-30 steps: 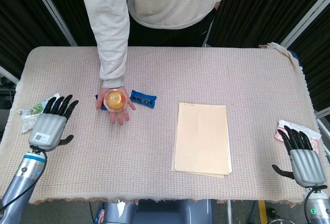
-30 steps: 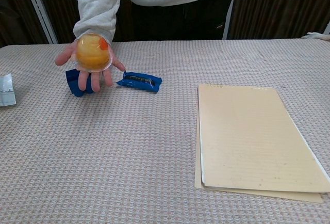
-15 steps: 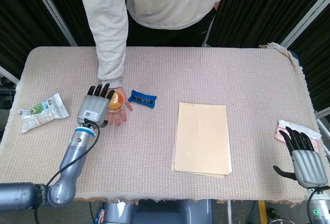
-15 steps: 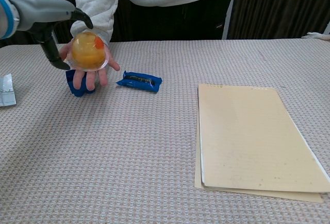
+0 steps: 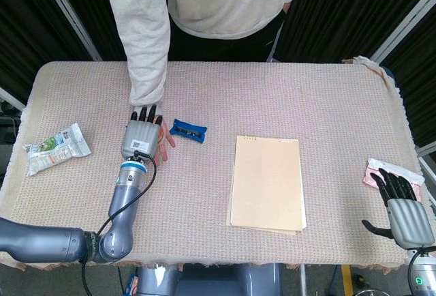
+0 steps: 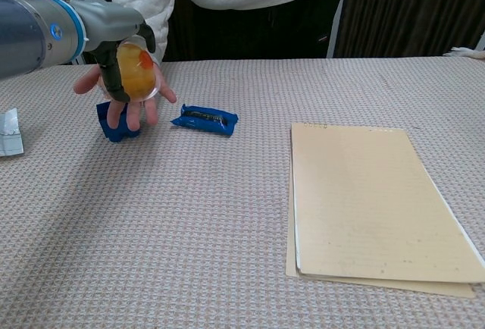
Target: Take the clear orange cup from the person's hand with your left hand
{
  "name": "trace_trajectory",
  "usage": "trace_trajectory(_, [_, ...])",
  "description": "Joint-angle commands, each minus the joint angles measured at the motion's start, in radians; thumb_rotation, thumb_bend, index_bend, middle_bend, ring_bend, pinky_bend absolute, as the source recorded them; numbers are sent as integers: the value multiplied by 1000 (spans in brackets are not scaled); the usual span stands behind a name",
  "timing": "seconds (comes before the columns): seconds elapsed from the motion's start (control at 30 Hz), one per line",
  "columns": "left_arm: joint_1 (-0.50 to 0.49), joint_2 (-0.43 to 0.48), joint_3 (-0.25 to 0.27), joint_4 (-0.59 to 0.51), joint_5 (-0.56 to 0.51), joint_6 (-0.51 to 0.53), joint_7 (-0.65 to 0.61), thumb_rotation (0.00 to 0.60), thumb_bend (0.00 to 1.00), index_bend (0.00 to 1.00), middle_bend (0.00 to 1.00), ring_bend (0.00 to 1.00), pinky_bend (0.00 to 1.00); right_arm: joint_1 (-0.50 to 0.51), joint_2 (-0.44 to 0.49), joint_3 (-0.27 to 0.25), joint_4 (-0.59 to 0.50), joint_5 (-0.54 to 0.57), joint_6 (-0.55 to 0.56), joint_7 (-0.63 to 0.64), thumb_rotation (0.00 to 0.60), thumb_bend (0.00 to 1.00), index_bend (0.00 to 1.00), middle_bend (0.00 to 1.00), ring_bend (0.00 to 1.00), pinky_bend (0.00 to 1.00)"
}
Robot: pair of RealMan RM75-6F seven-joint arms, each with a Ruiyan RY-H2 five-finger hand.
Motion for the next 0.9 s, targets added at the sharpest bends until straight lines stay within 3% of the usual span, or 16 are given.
trace_trajectory(0.03, [-9, -24, 11, 30, -7, 11, -13, 600, 248, 223, 26, 50, 176, -1, 0, 0, 1, 0, 1, 1, 600, 72, 83, 0, 0, 0])
trace_trajectory(0.1, [-13, -37, 12, 51, -13, 13, -22, 600, 309, 322, 93, 108, 234, -1, 0, 0, 0, 1, 1, 3, 600, 72, 83, 0, 0, 0])
trace_trajectory(0.2, [-17, -59, 19, 85, 12, 20, -46, 600, 473, 588, 313, 291, 404, -1, 1, 0, -2, 3, 0, 5, 600, 73, 83, 0, 0, 0])
trace_trajectory(0.3, [-12, -82, 39, 117, 73, 24, -93, 600, 562, 765, 469, 425, 521, -1, 2, 1, -1, 4, 0, 7, 600, 72, 83, 0, 0, 0])
trace_trajectory(0.63, [25, -54, 93, 95, 193, 51, -155, 600, 587, 794, 532, 493, 589, -4, 2, 1, 1, -1, 9, 10, 600, 73, 83, 0, 0, 0])
trace_trajectory(0.9, [80, 83, 107, -119, 302, 84, -214, 600, 589, 797, 537, 496, 589, -9, 1, 3, -1, 3, 16, 3, 600, 72, 83, 0, 0, 0])
